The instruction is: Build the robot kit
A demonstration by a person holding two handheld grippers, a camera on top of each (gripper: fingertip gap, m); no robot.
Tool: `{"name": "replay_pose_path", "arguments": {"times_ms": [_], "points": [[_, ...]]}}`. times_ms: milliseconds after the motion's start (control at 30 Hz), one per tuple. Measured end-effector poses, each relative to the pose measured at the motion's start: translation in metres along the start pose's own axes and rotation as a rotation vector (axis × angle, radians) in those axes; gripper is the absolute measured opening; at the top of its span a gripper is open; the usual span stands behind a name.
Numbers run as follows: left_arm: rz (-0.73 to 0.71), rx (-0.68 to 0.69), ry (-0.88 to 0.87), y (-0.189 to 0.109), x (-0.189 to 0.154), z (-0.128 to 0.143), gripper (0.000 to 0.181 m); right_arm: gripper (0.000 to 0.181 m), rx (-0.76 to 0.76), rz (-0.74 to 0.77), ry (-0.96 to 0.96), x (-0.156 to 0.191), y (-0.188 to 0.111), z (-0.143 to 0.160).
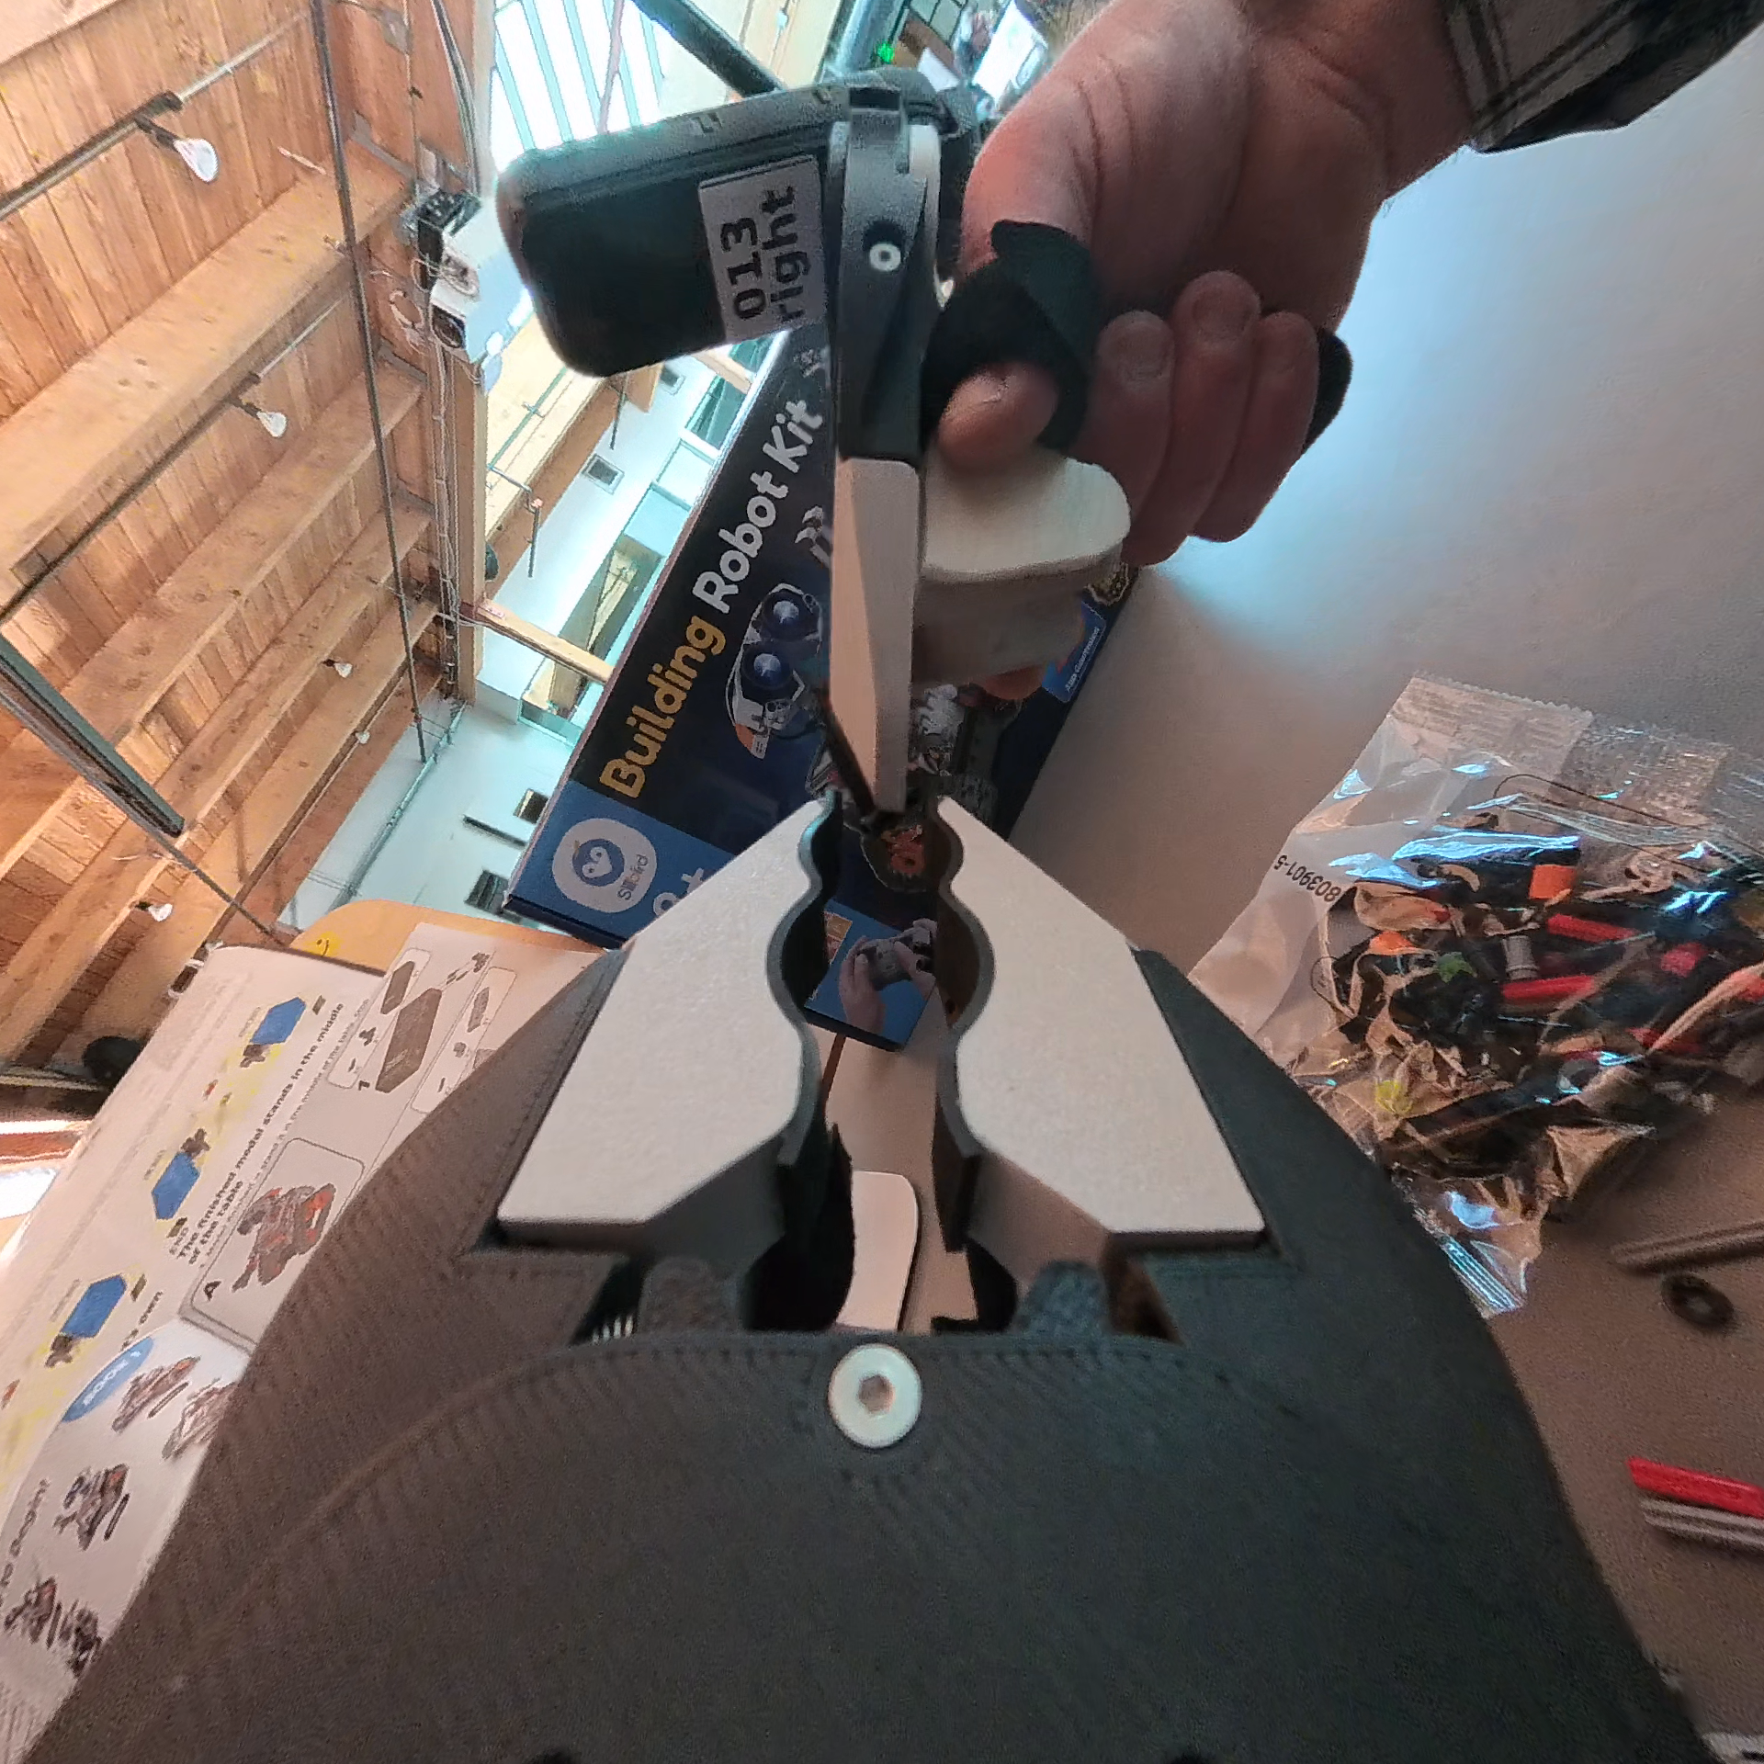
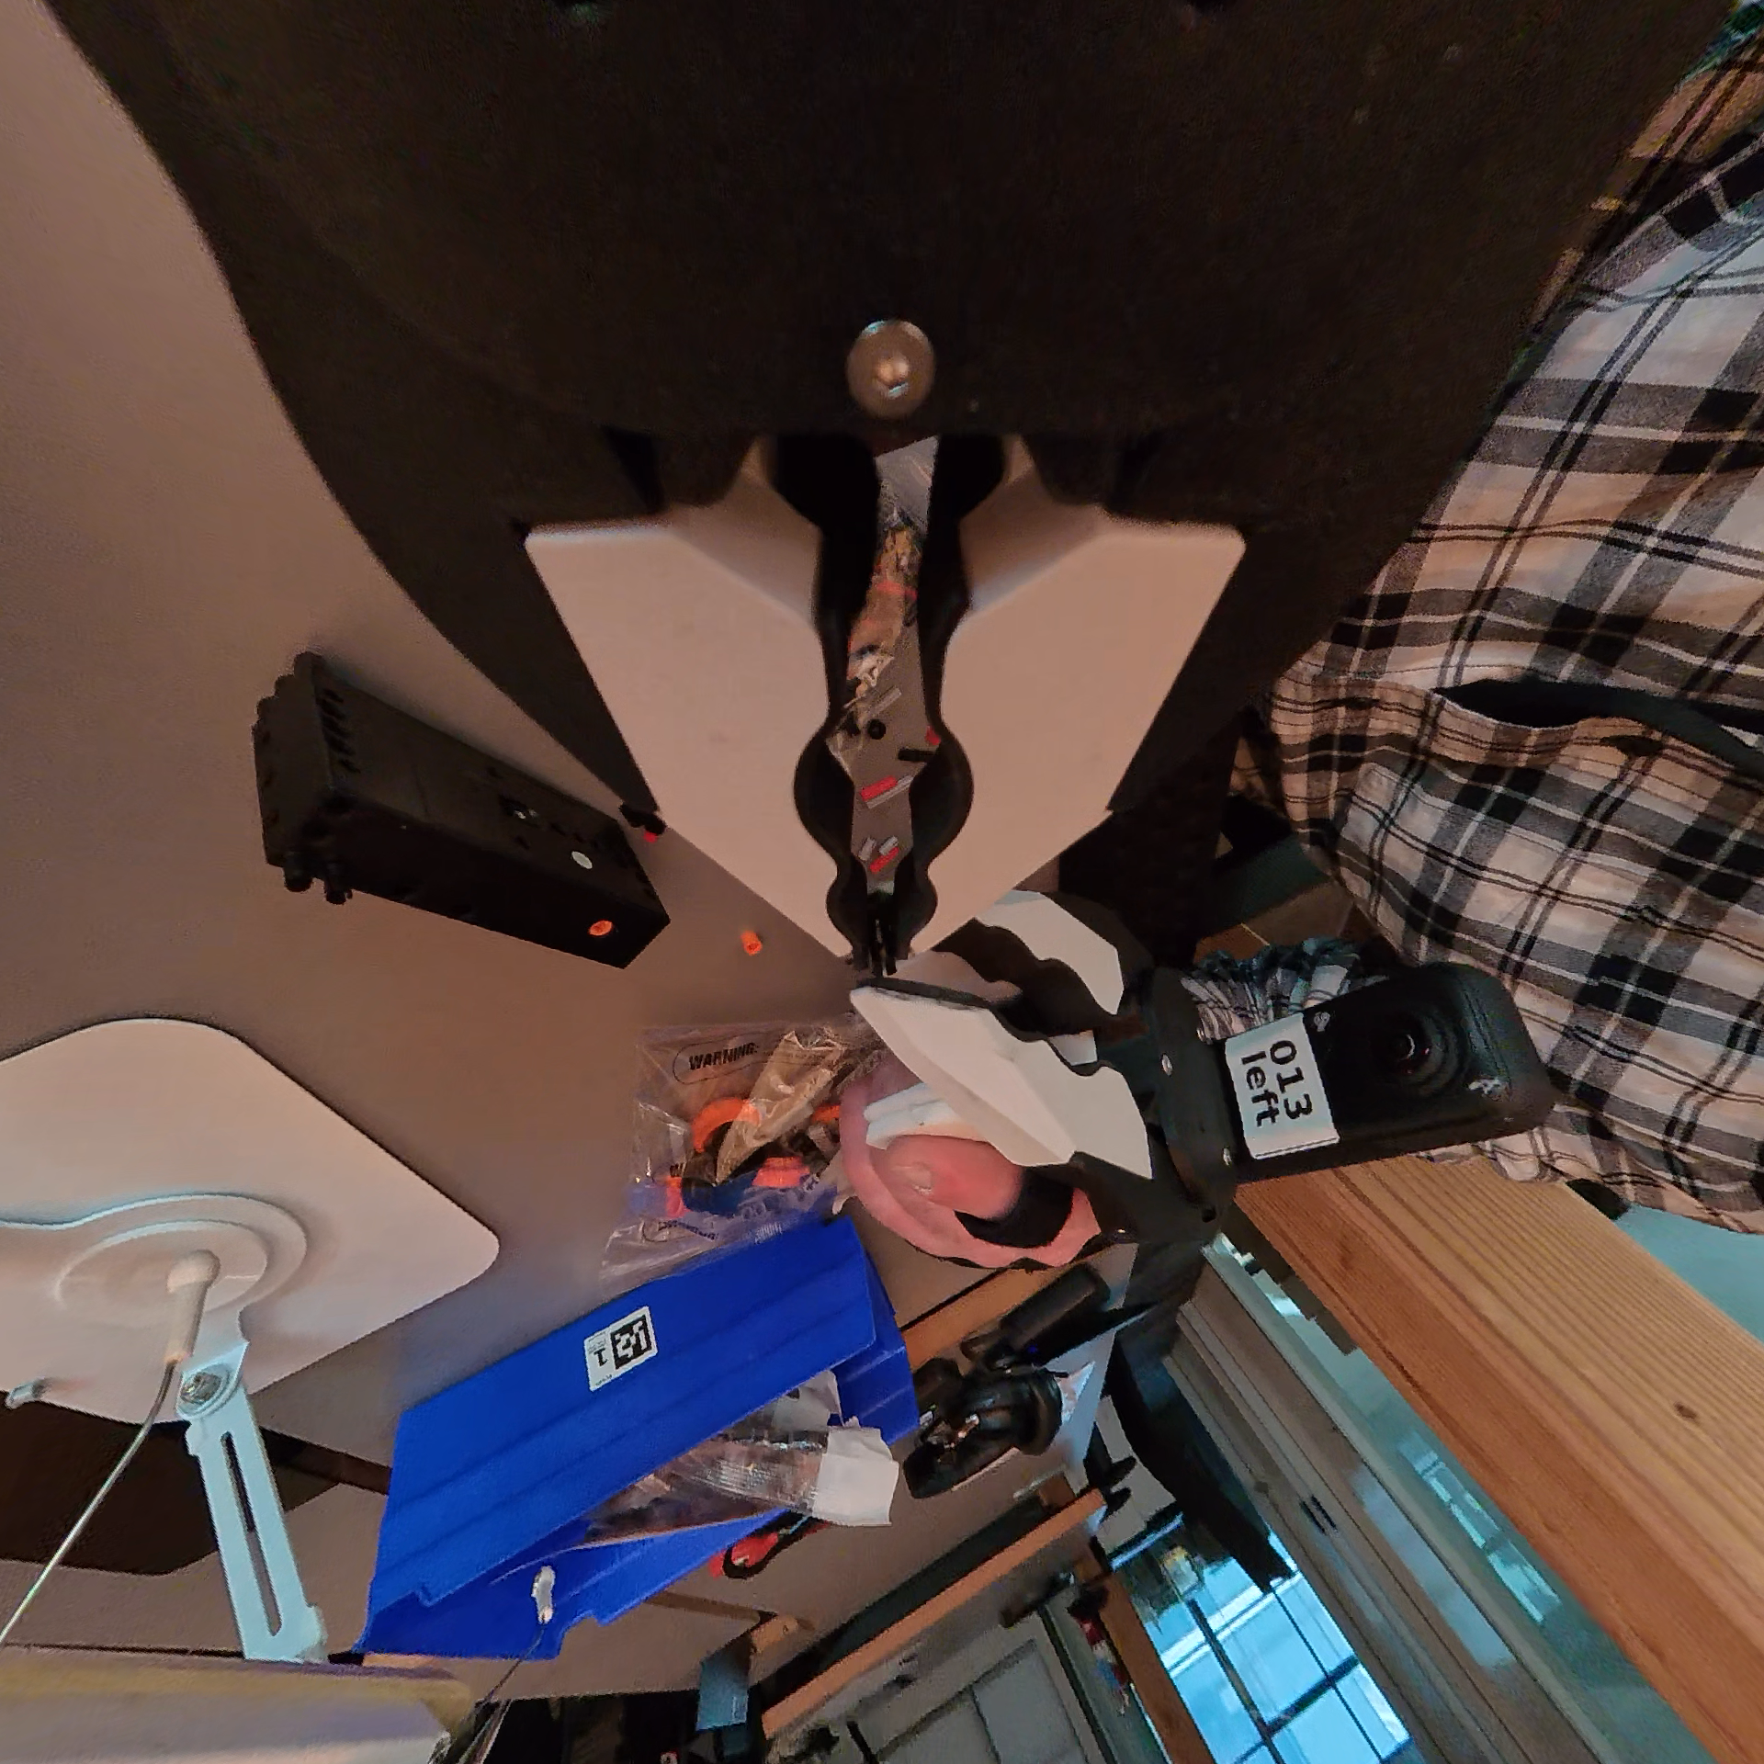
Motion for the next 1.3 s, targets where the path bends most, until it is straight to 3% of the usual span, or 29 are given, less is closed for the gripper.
{"name": "replay_pose_path", "arguments": {"times_ms": [433, 833, 867, 933, 1100, 1167, 1300], "points": [[-0.059, -0.015, 0.008, -0.002, 0.003, -0.004, 0.002, 0.005, -0.151, -0.005, 0.035, 0.002, -0.004, 0.001], [-0.077, -0.017, 0.021, -0.001, 0.002, -0.006, 0.002, 0.002, -0.170, 0.020, -0.007, 0.006, -0.005, 0.002], [-0.063, 0.001, -0.006, 0.001, 0.003, -0.003, 0.003, 0.002, -0.164, 0.050, -0.026, 0.005, -0.007, 0.001], [-0.026, 0.061, -0.079, 0.005, 0.006, 0.009, 0.024, 0.002, -0.152, 0.113, -0.057, 0.001, -0.011, 0.001], [0.222, 0.439, -0.383, 0.009, -0.006, 0.070, 0.058, 0.001, 0.042, 0.396, -0.241, -0.025, -0.018, 0.004], [0.276, 0.530, -0.465, 0.008, -0.015, 0.087, 0.058, 0.002, 0.154, 0.503, -0.314, -0.039, -0.018, 0.007], [0.297, 0.563, -0.562, 0.010, -0.023, 0.095, 0.033, 0.002, 0.242, 0.579, -0.349, -0.057, -0.014, 0.011]]}}
Point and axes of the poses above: each gripper's, where its closed fingertips meet, y out along the fingers, z out of its underside, x = y × z across the jaws, the point moved 7 cm from there along -y, back along the fingers, and after that the axes turned 7 degrees about -x, right-handed, at the moved point
